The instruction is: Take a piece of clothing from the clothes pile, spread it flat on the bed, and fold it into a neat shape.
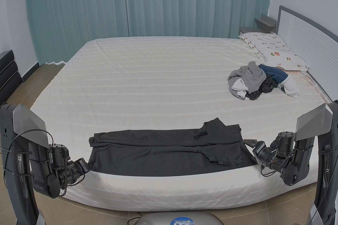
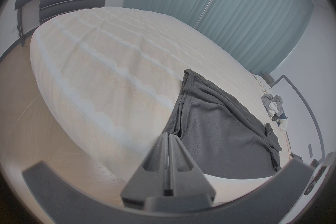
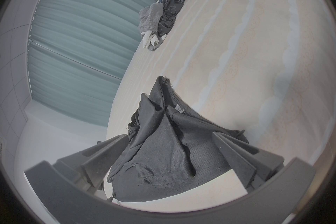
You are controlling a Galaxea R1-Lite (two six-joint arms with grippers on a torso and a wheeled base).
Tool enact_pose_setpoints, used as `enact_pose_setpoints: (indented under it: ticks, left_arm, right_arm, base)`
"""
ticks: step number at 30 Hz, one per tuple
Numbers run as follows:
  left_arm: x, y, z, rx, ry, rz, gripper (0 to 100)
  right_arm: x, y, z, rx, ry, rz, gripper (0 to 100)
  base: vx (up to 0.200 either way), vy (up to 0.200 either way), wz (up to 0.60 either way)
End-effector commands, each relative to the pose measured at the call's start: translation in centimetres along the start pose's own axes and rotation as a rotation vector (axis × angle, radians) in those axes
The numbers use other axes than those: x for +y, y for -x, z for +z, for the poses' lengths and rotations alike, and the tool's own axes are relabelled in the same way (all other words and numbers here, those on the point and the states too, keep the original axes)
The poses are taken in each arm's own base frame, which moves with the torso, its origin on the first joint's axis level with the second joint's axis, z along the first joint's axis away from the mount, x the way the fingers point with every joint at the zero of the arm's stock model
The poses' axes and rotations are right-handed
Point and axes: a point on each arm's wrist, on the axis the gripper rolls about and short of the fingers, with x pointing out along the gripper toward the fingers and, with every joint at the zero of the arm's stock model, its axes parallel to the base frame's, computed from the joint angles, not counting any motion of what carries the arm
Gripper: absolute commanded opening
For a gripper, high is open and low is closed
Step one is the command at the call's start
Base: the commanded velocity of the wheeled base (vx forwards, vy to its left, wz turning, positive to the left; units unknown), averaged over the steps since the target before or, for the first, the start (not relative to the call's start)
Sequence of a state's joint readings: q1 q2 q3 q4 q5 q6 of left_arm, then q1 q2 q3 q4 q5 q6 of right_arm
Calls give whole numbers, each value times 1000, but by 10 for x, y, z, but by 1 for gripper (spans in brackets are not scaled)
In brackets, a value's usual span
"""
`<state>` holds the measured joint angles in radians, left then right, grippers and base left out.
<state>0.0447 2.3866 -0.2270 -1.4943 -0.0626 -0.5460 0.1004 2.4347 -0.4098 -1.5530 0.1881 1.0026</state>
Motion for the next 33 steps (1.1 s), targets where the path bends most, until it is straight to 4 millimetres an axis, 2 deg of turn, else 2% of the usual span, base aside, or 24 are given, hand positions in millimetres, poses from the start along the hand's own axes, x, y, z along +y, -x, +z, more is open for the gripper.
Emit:
enact_pose_setpoints:
  ticks: [1,3,4,6,7,13,16,33]
  left_arm:
    - [-3,2,7,-28,14,-17,0]
    - [-4,3,11,-41,24,-29,0]
    - [-6,4,20,-79,72,-51,0]
    - [-11,3,26,-98,141,-85,0]
    - [-12,1,27,-92,156,-98,100]
    - [-20,-4,23,-24,143,-198,100]
    - [-24,-10,14,7,125,-201,100]
    - [-16,-26,2,31,46,-162,100]
  right_arm:
    - [0,0,0,-3,2,5,100]
    - [0,0,0,-2,2,5,100]
    - [0,-1,0,-2,2,5,100]
    - [0,-1,0,-2,2,5,100]
    - [0,-1,0,-2,2,5,100]
    - [0,-1,-1,0,5,3,100]
    - [-1,-1,-1,1,16,1,100]
    - [-1,-1,-1,3,17,1,100]
  base:
    - [0,0,0]
    - [0,0,0]
    - [0,0,0]
    - [0,0,0]
    - [0,0,0]
    - [0,0,0]
    - [0,0,0]
    - [0,0,0]
